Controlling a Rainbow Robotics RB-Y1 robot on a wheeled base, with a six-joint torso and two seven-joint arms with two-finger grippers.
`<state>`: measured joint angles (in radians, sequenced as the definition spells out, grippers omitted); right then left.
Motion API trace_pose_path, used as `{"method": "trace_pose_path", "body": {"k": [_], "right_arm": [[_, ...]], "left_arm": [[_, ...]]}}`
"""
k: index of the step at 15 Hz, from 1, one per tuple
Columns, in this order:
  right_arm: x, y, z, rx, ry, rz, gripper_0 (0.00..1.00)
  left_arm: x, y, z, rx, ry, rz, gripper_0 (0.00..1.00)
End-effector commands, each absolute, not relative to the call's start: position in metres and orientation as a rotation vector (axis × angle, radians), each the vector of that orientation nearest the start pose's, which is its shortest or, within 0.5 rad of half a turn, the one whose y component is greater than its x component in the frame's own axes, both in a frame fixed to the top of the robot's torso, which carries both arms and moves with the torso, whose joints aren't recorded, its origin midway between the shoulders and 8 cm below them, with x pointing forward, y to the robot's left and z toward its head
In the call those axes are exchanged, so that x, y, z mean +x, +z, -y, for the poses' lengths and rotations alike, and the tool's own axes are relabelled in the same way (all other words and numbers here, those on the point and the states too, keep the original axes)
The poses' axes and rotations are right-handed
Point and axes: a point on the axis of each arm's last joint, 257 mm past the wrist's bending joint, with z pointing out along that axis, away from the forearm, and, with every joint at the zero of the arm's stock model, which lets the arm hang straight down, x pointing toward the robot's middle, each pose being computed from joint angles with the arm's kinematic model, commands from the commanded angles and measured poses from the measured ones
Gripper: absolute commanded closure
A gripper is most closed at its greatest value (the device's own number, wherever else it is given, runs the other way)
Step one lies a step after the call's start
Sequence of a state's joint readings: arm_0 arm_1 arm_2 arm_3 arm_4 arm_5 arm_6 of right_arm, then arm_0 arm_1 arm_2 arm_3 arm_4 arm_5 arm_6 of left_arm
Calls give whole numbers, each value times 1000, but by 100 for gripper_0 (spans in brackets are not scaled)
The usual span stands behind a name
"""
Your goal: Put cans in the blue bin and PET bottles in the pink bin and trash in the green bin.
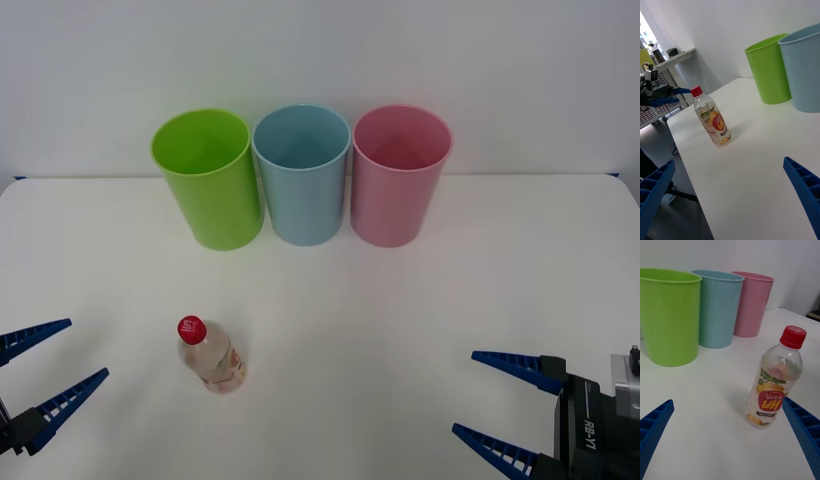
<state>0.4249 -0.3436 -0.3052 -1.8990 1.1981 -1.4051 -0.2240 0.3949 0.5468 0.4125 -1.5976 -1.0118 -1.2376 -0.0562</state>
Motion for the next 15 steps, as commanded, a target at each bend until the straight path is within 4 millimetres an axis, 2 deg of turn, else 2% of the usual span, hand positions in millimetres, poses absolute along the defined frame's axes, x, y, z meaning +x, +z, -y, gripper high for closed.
{"method": "trace_pose_path", "body": {"k": [1, 4, 7, 10, 15], "right_arm": [[270, -207, 178, -768, 970, -1563, 0], [270, -207, 178, -768, 970, -1563, 0], [270, -207, 178, -768, 970, -1563, 0], [270, -207, 178, -768, 970, -1563, 0], [270, -207, 178, -768, 970, -1563, 0]], "left_arm": [[317, -227, -315, 703, -587, -1578, 0], [312, -236, -308, 768, -593, -1565, 0], [314, -252, -306, 821, -582, -1557, 0], [319, -259, -302, 864, -575, -1527, 0], [301, -293, -289, 860, -736, -1609, 0]]}}
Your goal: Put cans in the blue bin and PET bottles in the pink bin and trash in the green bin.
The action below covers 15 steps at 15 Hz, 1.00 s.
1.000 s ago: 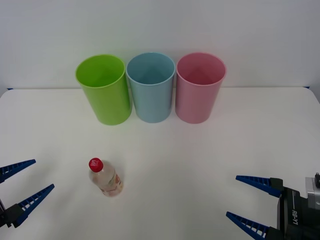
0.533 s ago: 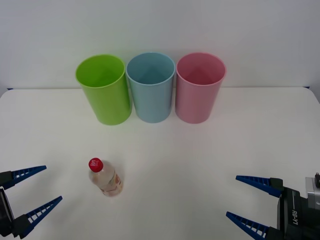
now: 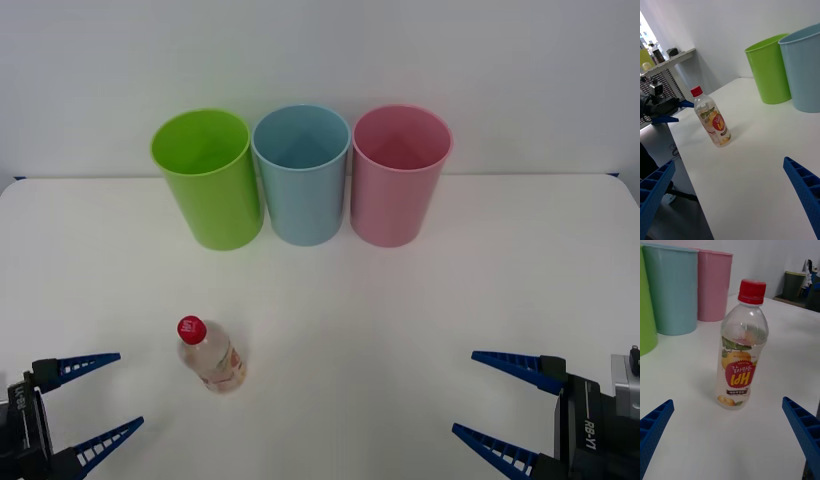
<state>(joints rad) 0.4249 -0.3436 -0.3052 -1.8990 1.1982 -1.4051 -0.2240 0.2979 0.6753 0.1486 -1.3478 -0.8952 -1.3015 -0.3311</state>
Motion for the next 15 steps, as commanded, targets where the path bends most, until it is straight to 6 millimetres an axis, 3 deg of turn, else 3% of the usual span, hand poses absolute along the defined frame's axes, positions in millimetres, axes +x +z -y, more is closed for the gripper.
{"method": "trace_pose_path", "body": {"k": [1, 5, 10, 15], "right_arm": [[270, -207, 178, -768, 970, -1563, 0], [270, -207, 178, -768, 970, -1563, 0], [270, -207, 178, -768, 970, -1563, 0], [270, -207, 178, -768, 970, -1563, 0]], "left_arm": [[300, -291, -288, 863, -749, -1605, 0], [307, -278, -264, 842, -828, -1544, 0], [315, -266, -272, 812, -808, -1527, 0], [316, -266, -257, 824, -838, -1524, 0]]}}
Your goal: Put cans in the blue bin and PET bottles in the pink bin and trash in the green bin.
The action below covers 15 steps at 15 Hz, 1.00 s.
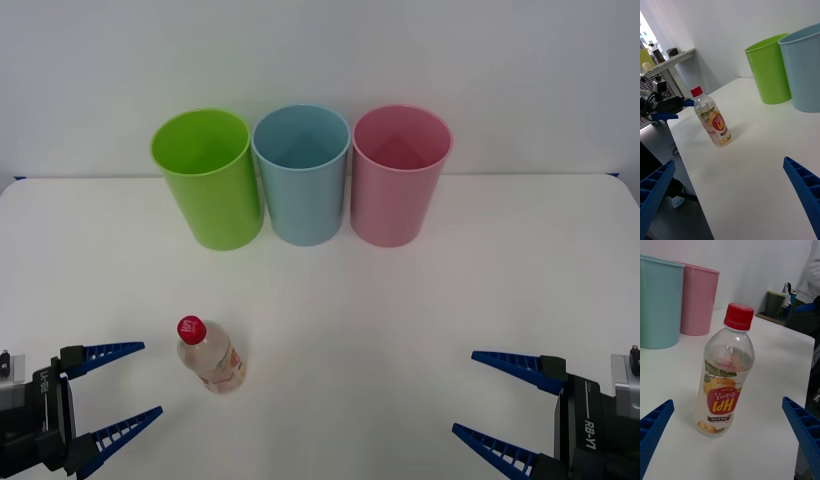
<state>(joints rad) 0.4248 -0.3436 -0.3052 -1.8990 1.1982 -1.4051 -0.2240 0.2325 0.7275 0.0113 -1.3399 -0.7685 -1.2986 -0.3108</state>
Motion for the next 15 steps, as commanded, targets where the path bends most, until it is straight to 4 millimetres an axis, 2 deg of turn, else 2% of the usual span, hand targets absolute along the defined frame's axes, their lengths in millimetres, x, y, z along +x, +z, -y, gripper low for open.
{"method": "trace_pose_path", "body": {"k": [1, 4, 10, 15], "right_arm": [[270, -207, 178, -768, 970, -1563, 0], [270, -207, 178, -768, 970, -1563, 0], [270, -207, 178, -768, 970, -1563, 0], [270, -207, 178, -768, 970, -1563, 0]], "left_arm": [[317, -267, -258, 828, -831, -1528, 0], [323, -274, -240, 865, -841, -1534, 0], [352, -279, -197, 924, -820, -1526, 0], [368, -282, -176, 930, -807, -1525, 0]]}}
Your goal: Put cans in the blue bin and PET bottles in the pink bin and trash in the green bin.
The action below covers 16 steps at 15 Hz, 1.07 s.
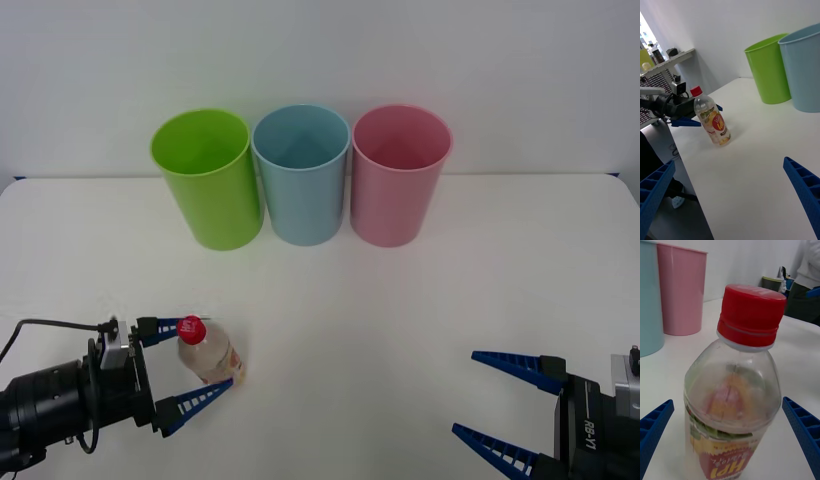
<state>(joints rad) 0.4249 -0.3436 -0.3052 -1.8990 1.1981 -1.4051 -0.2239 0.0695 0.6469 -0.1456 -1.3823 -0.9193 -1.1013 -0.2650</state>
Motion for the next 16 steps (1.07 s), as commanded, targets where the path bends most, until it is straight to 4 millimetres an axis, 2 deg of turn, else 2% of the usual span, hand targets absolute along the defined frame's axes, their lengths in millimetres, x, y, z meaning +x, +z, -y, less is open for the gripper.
{"method": "trace_pose_path", "body": {"k": [1, 3, 4, 5, 7, 10, 12, 16], "right_arm": [[270, -207, 178, -768, 970, -1563, 0], [270, -207, 178, -768, 970, -1563, 0], [270, -207, 178, -768, 970, -1563, 0], [270, -207, 178, -768, 970, -1563, 0], [270, -207, 178, -768, 970, -1563, 0], [270, -207, 178, -768, 970, -1563, 0], [270, -207, 178, -768, 970, -1563, 0], [270, -207, 178, -768, 970, -1563, 0]], "left_arm": [[371, -283, -172, 936, -803, -1526, 0], [375, -285, -169, 934, -794, -1534, 0], [374, -286, -166, 939, -798, -1534, 6], [375, -286, -166, 939, -798, -1537, 25], [377, -284, -167, 934, -794, -1536, 50], [381, -281, -173, 922, -783, -1536, 68], [383, -279, -175, 914, -779, -1536, 73], [383, -277, -173, 905, -792, -1532, 74]]}}
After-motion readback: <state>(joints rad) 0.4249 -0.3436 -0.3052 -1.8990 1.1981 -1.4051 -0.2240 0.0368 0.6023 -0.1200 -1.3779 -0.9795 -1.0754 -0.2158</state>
